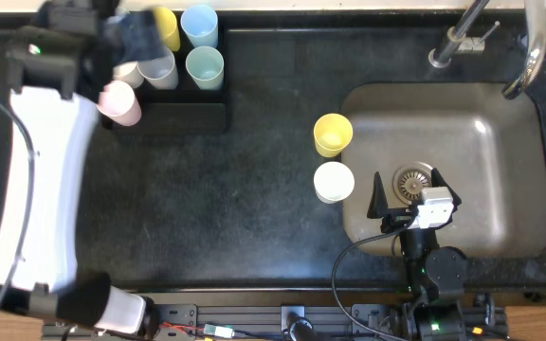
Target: Store Cups
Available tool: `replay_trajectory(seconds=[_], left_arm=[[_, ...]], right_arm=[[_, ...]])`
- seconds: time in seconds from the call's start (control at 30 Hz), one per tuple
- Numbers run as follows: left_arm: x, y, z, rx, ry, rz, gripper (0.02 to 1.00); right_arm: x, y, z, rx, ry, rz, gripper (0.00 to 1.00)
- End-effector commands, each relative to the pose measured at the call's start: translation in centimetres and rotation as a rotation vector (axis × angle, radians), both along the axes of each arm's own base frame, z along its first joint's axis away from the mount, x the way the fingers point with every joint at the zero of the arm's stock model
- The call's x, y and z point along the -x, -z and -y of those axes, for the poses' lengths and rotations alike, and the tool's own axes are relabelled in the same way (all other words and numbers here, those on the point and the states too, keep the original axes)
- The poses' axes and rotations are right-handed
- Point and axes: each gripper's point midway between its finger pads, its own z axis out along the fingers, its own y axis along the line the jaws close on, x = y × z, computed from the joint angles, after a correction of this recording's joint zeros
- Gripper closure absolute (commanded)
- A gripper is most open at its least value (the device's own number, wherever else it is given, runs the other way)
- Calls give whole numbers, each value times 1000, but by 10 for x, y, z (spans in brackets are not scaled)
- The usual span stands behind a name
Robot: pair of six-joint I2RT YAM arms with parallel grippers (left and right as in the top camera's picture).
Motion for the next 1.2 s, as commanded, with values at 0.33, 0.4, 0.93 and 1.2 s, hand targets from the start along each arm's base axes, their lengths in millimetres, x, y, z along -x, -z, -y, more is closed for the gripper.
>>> replay_trajectory(seconds=[0.33, 0.4, 0.93, 1.2], left_arm=[[67, 96, 264, 172, 219, -306, 36], [75, 121, 273, 137, 216, -368, 49], [82, 210, 296, 98, 218, -577, 150], [78, 240, 304, 87, 219, -610, 360]], right_arm=[[0, 3, 0, -1, 0, 3, 5], [0, 3, 0, -1, 0, 3, 3], [0, 3, 0, -1, 0, 3, 5], [0, 3, 0, -1, 0, 3, 3]])
